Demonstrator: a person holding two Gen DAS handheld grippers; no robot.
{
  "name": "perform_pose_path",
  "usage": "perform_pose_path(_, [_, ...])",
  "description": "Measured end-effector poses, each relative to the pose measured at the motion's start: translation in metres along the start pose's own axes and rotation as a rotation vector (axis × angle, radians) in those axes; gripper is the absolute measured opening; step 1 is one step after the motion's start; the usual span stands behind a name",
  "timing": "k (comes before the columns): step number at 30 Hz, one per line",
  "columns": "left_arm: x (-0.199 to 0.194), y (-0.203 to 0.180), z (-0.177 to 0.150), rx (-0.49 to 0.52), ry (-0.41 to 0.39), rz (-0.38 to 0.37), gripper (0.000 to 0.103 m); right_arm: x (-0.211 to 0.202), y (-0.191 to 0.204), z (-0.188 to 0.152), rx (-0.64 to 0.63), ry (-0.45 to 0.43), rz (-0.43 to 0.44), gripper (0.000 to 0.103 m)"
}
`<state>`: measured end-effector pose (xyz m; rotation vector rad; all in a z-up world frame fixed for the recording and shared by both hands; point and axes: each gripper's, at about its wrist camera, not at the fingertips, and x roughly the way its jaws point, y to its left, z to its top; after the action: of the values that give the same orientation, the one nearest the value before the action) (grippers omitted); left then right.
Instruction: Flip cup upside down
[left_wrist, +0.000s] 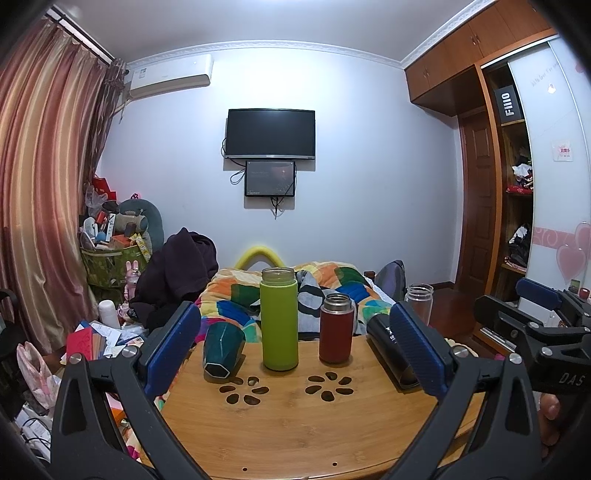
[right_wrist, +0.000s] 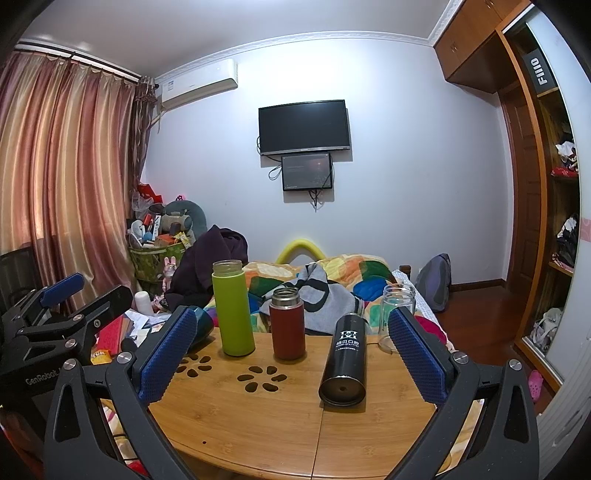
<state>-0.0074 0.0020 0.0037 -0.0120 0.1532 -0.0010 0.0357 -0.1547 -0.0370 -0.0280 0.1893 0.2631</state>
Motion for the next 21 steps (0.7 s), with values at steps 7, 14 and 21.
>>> perform_pose_path(7, [-0.0002, -0.0001, 0.0001, 0.001, 0.002, -0.001, 0.103, -0.0001, 0.0003, 0.0002, -0.001, 0.0, 0.001, 0.103])
perform_pose_path(14, [0.0004, -0.0006, 0.0004, -0.001, 0.003, 0.0, 0.103, -0.0003, 0.0006, 0.0009, -0.003, -0.002, 0.001, 0.103])
perform_pose_path(21, [0.0004, -0.0007, 0.0003, -0.001, 0.004, -0.001, 0.103, -0.0027, 0.0028, 0.003, -0.009, -0.006, 0.003, 0.103])
